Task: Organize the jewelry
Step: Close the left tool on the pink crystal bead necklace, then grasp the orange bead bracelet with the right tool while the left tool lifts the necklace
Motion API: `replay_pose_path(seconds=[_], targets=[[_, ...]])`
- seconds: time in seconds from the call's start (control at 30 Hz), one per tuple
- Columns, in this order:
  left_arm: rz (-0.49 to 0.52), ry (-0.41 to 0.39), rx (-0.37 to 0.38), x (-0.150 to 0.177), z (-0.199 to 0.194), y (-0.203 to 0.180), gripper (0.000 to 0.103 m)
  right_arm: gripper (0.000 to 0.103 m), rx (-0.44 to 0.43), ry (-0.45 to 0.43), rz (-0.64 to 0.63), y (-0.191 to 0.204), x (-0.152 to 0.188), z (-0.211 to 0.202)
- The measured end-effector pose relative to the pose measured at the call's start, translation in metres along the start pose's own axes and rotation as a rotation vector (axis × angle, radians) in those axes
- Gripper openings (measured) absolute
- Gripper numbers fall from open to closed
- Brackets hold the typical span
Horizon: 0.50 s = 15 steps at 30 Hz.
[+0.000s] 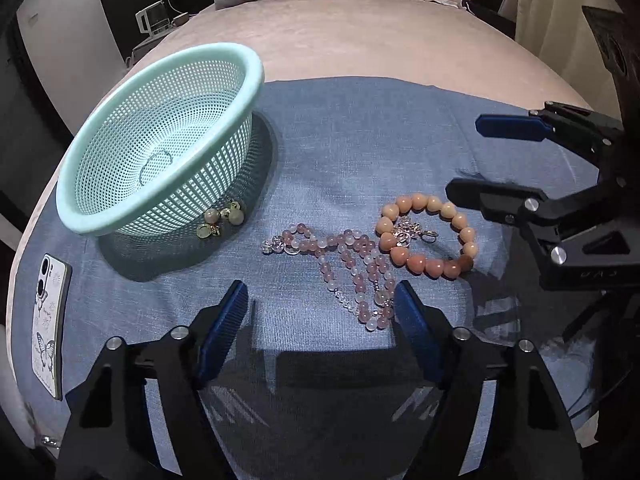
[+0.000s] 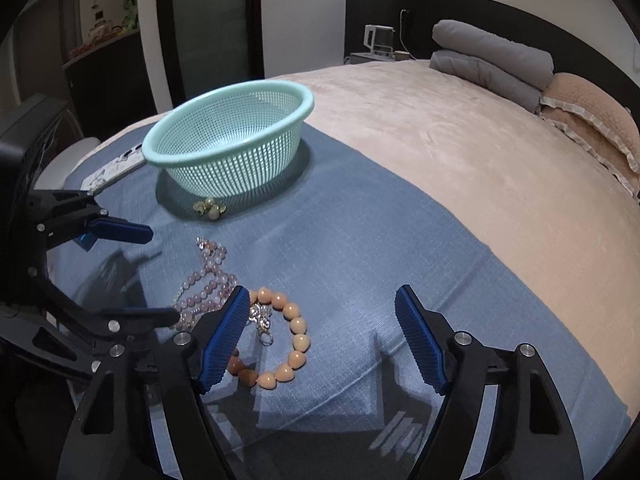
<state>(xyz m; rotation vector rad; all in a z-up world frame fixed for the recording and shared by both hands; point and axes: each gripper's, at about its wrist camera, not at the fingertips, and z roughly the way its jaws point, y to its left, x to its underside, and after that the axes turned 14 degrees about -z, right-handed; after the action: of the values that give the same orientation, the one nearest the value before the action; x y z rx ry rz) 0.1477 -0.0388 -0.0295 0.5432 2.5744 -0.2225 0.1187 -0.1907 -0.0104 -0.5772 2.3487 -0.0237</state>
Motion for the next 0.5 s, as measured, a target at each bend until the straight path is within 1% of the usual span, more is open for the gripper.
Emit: replay_pose_path(seconds=[0.03, 0.07, 0.1, 0.13, 0.17, 0.2, 0.23, 0.27, 0.3, 0.33, 0.4, 0.43, 0.5], targets=[[-0.005, 0.011, -0.016, 0.0, 0.005, 0.001, 0.063, 0.061, -0.002, 0.018, 0.0, 0.002, 0.003, 0.006], [-0.013, 0.03, -0.015, 0.001, 0.01, 0.002, 0.056, 0.058, -0.003, 0.037, 0.003, 0.005, 0.007, 0.011], [-0.026, 0.043, -0.001, 0.002, 0.013, 0.002, 0.051, 0.057, -0.006, 0.057, 0.005, 0.007, 0.011, 0.017], [-0.036, 0.04, 0.004, 0.003, 0.014, 0.003, 0.051, 0.053, -0.01, 0.076, 0.003, 0.009, 0.015, 0.022], [-0.039, 0.037, 0.005, 0.004, 0.014, 0.003, 0.05, 0.045, -0.007, 0.091, -0.002, 0.013, 0.019, 0.026], [-0.035, 0.039, 0.013, 0.005, 0.014, 0.002, 0.043, 0.042, 0.004, 0.084, -0.008, 0.016, 0.022, 0.026], [-0.029, 0.038, 0.018, 0.006, 0.014, 0.001, 0.038, 0.033, -0.006, 0.074, -0.009, 0.019, 0.023, 0.025], [-0.022, 0.038, 0.02, 0.007, 0.013, -0.002, 0.024, 0.02, -0.025, 0.074, -0.005, 0.021, 0.024, 0.024], [-0.013, 0.046, 0.026, 0.008, 0.012, -0.004, 0.01, 0.015, -0.03, 0.076, -0.005, 0.022, 0.024, 0.022], [-0.004, 0.055, 0.039, 0.009, 0.012, -0.007, 0.006, 0.012, -0.031, 0.079, -0.009, 0.023, 0.024, 0.021], [0.009, 0.058, 0.031, 0.011, 0.01, -0.011, 0.006, 0.011, -0.053, 0.081, -0.001, 0.023, 0.024, 0.018], [0.0, 0.062, 0.04, 0.011, 0.009, -0.011, 0.006, 0.011, -0.074, 0.079, 0.013, 0.022, 0.025, 0.016], [-0.06, 0.071, 0.069, 0.009, 0.007, -0.004, 0.006, 0.011, -0.093, 0.071, 0.032, 0.021, 0.026, 0.01]])
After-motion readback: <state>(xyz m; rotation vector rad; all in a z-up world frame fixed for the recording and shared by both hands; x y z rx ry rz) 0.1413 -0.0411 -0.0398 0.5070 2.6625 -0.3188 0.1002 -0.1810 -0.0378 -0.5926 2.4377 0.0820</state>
